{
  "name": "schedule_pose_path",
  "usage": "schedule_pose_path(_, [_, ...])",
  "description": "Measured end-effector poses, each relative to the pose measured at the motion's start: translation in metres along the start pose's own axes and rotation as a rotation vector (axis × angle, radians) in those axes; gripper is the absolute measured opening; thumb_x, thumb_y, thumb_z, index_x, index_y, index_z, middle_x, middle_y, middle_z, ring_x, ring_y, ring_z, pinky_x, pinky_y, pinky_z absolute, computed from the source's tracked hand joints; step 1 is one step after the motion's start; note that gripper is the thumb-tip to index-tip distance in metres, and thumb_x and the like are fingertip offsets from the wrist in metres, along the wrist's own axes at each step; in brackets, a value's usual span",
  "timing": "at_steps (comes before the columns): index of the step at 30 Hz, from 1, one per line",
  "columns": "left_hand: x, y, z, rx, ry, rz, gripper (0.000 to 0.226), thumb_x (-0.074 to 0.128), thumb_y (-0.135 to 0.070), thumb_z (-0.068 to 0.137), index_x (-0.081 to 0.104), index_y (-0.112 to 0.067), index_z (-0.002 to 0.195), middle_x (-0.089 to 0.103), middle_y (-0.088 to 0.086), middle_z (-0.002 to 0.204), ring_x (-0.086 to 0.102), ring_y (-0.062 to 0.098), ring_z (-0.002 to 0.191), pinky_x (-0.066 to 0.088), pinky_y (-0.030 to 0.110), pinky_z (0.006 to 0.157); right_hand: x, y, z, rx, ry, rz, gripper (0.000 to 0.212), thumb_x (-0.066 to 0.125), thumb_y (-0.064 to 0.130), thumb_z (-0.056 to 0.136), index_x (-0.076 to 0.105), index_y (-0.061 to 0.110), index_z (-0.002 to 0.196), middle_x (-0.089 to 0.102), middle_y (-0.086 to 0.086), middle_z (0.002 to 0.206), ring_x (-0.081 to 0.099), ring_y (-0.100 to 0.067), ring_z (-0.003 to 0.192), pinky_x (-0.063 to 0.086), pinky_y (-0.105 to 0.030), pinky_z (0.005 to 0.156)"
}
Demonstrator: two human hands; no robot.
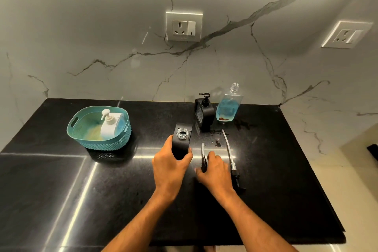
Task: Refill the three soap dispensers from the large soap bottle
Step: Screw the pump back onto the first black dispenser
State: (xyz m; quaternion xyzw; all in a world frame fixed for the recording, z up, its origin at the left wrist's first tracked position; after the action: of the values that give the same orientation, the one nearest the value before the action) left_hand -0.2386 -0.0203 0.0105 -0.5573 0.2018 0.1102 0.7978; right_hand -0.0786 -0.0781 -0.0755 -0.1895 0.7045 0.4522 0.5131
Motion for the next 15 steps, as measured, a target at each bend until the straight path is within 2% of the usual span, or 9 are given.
schedule_pose_path(4, [-0.003, 0.005, -0.004, -0.012, -0.012, 0.007, 0.033, 0.082, -0.036, 0.083, 0.061, -0.036, 0.108, 0.069, -0.023, 0.087, 0.068, -0.003, 0.081, 0.054, 0.015, 0.067, 0.005, -0.002, -0.002, 0.022, -0.004, 0.035, 0.036, 0.073, 0.032, 0.081, 0.051, 0.016, 0.105, 0.064, -0.006, 0.104, 0.065, -0.031, 0.100, 0.049, -0.036, 0.084])
schedule_pose_path(8, [-0.005, 0.010, -0.008, -0.032, -0.021, 0.021, 0.034, 0.081, -0.039, 0.083, 0.060, -0.037, 0.109, 0.068, -0.024, 0.087, 0.066, -0.006, 0.082, 0.050, 0.009, 0.068, -0.008, -0.005, -0.002, 0.038, -0.094, 0.177, 0.030, 0.076, 0.018, 0.074, 0.056, 0.016, 0.097, 0.064, -0.001, 0.091, 0.065, -0.025, 0.088, 0.047, -0.032, 0.076])
schedule_pose_path(10, [-0.006, 0.012, -0.009, -0.044, -0.025, 0.033, 0.036, 0.082, -0.039, 0.082, 0.060, -0.037, 0.111, 0.068, -0.024, 0.089, 0.065, -0.008, 0.084, 0.046, 0.004, 0.070, -0.027, -0.002, 0.000, 0.031, -0.169, 0.238, 0.029, 0.080, 0.017, 0.072, 0.060, 0.018, 0.093, 0.065, 0.004, 0.085, 0.065, -0.018, 0.080, 0.044, -0.026, 0.069])
schedule_pose_path(12, [-0.005, 0.013, -0.009, -0.048, -0.019, 0.040, 0.038, 0.082, -0.038, 0.083, 0.060, -0.035, 0.114, 0.068, -0.023, 0.092, 0.064, -0.011, 0.084, 0.045, 0.002, 0.071, -0.051, 0.007, 0.001, -0.005, -0.254, 0.322, 0.026, 0.082, 0.017, 0.071, 0.062, 0.022, 0.087, 0.065, 0.011, 0.077, 0.065, -0.008, 0.072, 0.049, -0.024, 0.063])
schedule_pose_path(15, [-0.003, 0.015, -0.010, -0.038, -0.006, 0.035, 0.039, 0.082, -0.037, 0.085, 0.061, -0.031, 0.118, 0.070, -0.019, 0.097, 0.066, -0.005, 0.085, 0.052, 0.009, 0.074, -0.092, 0.029, -0.002, -0.125, -0.384, 0.439, 0.024, 0.081, 0.018, 0.074, 0.065, 0.025, 0.090, 0.066, 0.015, 0.078, 0.066, 0.000, 0.074, 0.052, -0.014, 0.065])
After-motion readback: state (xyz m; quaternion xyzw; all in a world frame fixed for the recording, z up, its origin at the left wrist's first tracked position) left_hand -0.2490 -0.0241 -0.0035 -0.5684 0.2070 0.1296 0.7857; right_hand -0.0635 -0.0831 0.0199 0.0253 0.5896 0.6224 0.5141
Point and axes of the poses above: each hand's wrist, its own z-axis towards the middle knuckle, its own x-axis out of the palm, y = z × x, the point moved 4 cm from there along z, towards the middle knuckle
